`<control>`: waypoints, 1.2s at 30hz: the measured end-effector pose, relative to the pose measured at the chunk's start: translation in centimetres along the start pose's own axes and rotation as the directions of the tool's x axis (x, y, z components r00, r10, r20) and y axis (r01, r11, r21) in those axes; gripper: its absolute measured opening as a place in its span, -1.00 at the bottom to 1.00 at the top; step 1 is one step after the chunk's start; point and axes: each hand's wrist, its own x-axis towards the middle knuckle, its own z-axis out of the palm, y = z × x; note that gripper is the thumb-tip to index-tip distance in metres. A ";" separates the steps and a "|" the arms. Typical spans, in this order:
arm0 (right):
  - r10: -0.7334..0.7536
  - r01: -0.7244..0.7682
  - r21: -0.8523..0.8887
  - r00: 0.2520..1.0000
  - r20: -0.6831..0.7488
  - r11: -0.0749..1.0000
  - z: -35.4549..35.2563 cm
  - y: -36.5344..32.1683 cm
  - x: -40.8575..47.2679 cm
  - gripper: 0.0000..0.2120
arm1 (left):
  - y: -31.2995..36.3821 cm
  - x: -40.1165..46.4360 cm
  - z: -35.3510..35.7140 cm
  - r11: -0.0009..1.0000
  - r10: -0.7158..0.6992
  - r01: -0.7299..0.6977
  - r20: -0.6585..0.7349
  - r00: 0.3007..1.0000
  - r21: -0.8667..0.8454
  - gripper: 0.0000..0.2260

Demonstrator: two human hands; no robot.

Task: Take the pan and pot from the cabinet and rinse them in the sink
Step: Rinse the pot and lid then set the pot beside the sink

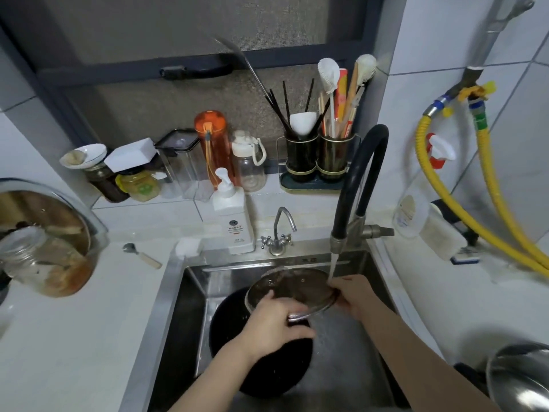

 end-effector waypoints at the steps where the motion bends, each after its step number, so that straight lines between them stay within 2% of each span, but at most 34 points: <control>1: 0.003 -0.003 0.003 1.000 0.000 1.000 -0.1 0.0 -0.1 -0.92 | 0.3 0.3 0.4 0.999 0.021 -0.021 -0.002 1.000 0.037 -0.66; 3: -0.003 0.003 0.037 1.000 -0.007 0.999 -0.7 -0.2 -0.2 -0.96 | 0.6 0.8 1.1 0.999 0.028 -0.024 -0.069 0.997 0.047 -0.76; 4: -0.014 0.014 0.047 1.000 -0.003 0.999 -1.0 -0.6 -0.5 -0.92 | 0.7 1.2 1.3 1.000 0.009 -0.010 -0.121 0.993 -0.009 -0.81; 6: -0.073 0.069 0.073 0.996 0.045 0.995 -1.2 -1.6 -1.8 -0.84 | 1.0 2.1 1.5 0.969 -0.092 0.037 -0.219 0.971 -0.244 -0.85; 7: -0.114 0.108 0.062 0.990 0.085 0.992 -0.9 -2.0 -2.6 -0.84 | 1.2 2.6 1.5 0.913 -0.169 0.065 -0.228 0.959 -0.402 -0.88; 9: -0.193 0.200 -0.035 0.970 0.149 0.979 -0.1 -2.5 -3.9 -0.88 | 1.7 3.6 1.6 0.736 -0.294 0.088 -0.199 0.935 -0.671 -0.95; 12: -0.319 0.366 -0.277 0.926 0.201 0.888 0.9 -2.3 -4.5 -0.90 | 2.5 5.2 2.4 0.521 -0.408 0.125 -0.118 0.905 -0.844 -0.79; 16: -0.385 0.410 -0.341 0.912 0.141 0.846 -0.8 -2.4 -4.2 -0.79 | 4.4 7.6 2.4 0.316 -0.505 0.156 -0.026 0.863 -0.936 -0.66; 19: -0.415 0.432 -0.408 0.900 0.136 0.804 -3.0 -2.8 -3.2 -0.77 | 6.6 9.6 2.2 0.208 -0.516 0.163 0.033 0.856 -0.964 -0.77; 21: -0.407 0.416 -0.399 0.906 0.112 0.817 -4.2 -3.1 -2.4 -0.76 | 8.0 10.6 2.1 0.194 -0.529 0.172 0.044 0.847 -0.966 -0.83; 24: -0.396 0.380 -0.374 0.918 0.037 0.846 -5.9 -3.5 -1.5 -0.74 | 8.8 11.3 2.1 0.201 -0.563 0.179 0.036 0.826 -0.963 -0.78; 28: -0.438 0.396 -0.488 0.898 0.030 0.778 -7.3 -4.5 -0.3 -0.74 | 8.7 10.2 1.8 0.095 -0.550 0.114 0.043 0.834 -0.989 -0.77; 29: -0.438 0.398 -0.505 0.898 0.044 0.766 -7.5 -4.7 0.2 -0.69 | 8.5 9.8 1.7 0.085 -0.545 0.097 0.035 0.838 -0.992 -0.80; 32: -0.449 0.399 -0.502 0.893 0.022 0.767 -8.1 -5.2 2.8 -0.27 | 8.1 8.7 1.4 0.023 -0.533 0.043 0.025 0.846 -0.999 -0.95; 36: -0.389 0.305 -0.568 0.921 -0.029 0.765 -9.0 -6.3 5.4 -0.23 | 6.8 7.9 1.3 0.007 -0.532 0.030 0.022 0.846 -1.000 -0.87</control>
